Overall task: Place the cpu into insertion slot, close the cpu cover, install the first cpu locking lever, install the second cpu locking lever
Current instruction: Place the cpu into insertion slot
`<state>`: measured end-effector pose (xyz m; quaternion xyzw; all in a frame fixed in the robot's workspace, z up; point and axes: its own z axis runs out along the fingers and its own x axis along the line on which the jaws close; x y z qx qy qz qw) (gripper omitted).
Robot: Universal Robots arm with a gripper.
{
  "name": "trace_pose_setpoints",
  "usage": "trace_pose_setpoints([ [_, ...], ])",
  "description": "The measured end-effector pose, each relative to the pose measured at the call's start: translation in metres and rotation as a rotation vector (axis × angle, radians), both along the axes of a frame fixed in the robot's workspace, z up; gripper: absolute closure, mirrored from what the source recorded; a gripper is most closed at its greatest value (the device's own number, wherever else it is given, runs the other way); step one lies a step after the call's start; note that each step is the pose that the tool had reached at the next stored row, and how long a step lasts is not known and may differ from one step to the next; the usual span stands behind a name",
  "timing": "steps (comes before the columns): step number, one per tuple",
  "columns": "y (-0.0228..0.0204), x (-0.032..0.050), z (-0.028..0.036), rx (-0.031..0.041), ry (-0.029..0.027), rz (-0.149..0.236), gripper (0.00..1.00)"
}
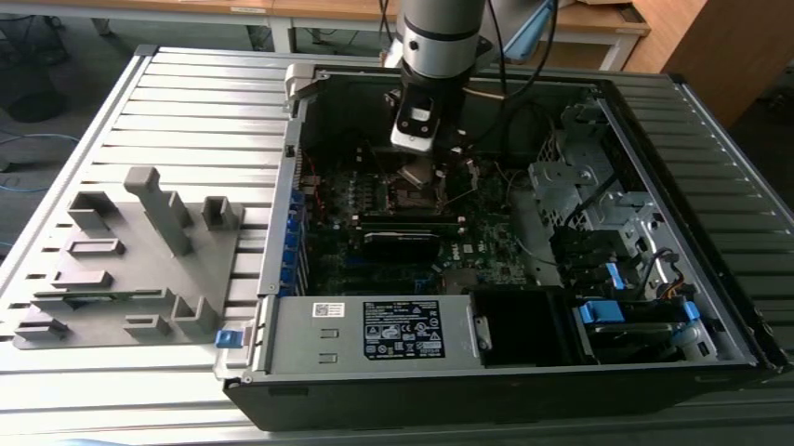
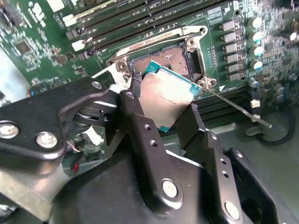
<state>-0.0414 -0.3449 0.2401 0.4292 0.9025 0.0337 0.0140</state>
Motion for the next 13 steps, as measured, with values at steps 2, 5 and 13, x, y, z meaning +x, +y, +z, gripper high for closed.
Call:
trace_pose_setpoints([
  [2, 0.0000, 0.0000, 0.0000, -0.0021, 0.0000, -0.035, 0.46],
  [5, 0.0000, 0.0000, 0.0000, -0.0069, -0.0001, -0.086, 0.46],
  [13, 0.0000, 0.0000, 0.0000, -0.0168, 0.0002, -0.224, 0.46],
])
